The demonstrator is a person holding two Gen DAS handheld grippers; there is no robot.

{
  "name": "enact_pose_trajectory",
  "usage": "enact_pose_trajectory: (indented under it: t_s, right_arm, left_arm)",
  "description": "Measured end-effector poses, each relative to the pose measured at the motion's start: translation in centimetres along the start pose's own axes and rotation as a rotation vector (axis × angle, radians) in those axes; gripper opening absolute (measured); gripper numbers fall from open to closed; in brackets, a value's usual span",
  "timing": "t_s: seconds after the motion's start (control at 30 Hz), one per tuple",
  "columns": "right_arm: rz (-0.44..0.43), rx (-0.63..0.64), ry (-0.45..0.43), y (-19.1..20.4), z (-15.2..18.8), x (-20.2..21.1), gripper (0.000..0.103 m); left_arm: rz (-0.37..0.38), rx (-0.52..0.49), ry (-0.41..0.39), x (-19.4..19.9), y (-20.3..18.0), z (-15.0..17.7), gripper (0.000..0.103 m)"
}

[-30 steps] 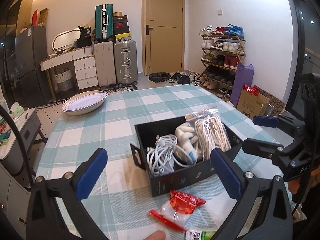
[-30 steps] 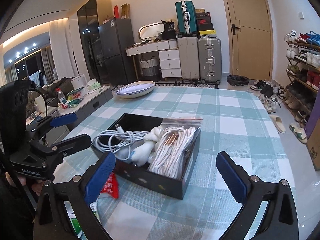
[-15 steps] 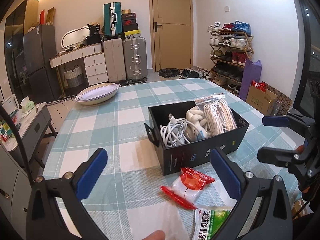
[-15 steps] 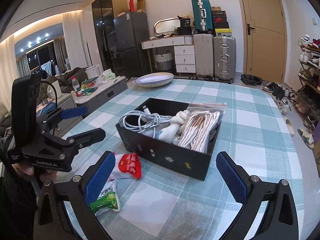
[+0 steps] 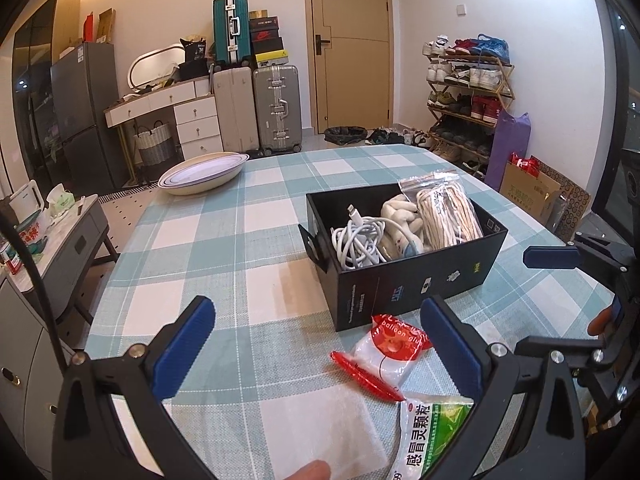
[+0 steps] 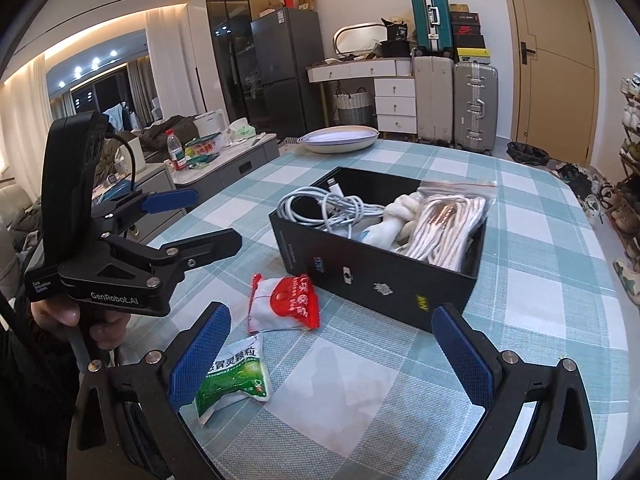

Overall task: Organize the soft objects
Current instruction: 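Lower the right tool onto the green printed sachet and close it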

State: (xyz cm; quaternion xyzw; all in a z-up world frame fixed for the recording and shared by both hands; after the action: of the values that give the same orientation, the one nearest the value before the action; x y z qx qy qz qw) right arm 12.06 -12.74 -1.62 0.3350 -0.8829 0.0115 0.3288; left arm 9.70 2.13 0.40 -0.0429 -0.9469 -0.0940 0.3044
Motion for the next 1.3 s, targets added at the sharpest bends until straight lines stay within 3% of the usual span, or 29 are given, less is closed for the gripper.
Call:
enact_pose_trajectory:
  t_s: [0.7, 1.3]
  right_arm:
    - [-0.07, 0.102, 0.182, 4.1, 3.1, -4.8, 0.102]
    - [-0.096, 0.16, 0.27, 5.9, 4.5, -6.7, 0.102]
  left_arm:
    - [0.001, 0.053, 0.085, -1.9, 1.5, 1.1, 0.103]
    - [-0.005, 0.054, 0.111, -2.6, 2.0, 1.6, 0.103]
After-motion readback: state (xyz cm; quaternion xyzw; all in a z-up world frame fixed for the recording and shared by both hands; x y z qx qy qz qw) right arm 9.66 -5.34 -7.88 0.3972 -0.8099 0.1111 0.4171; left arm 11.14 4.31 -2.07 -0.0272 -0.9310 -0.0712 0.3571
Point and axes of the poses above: each gripper's, at about its wrist camera, not at the fingertips, and x roughly against the way its jaws point, y to its left, z to its underside, the point moved 3 cm from there along -x, roughly the way its jaws point, and after that the axes turned 9 degrees about -x, right-handed, at the moved point
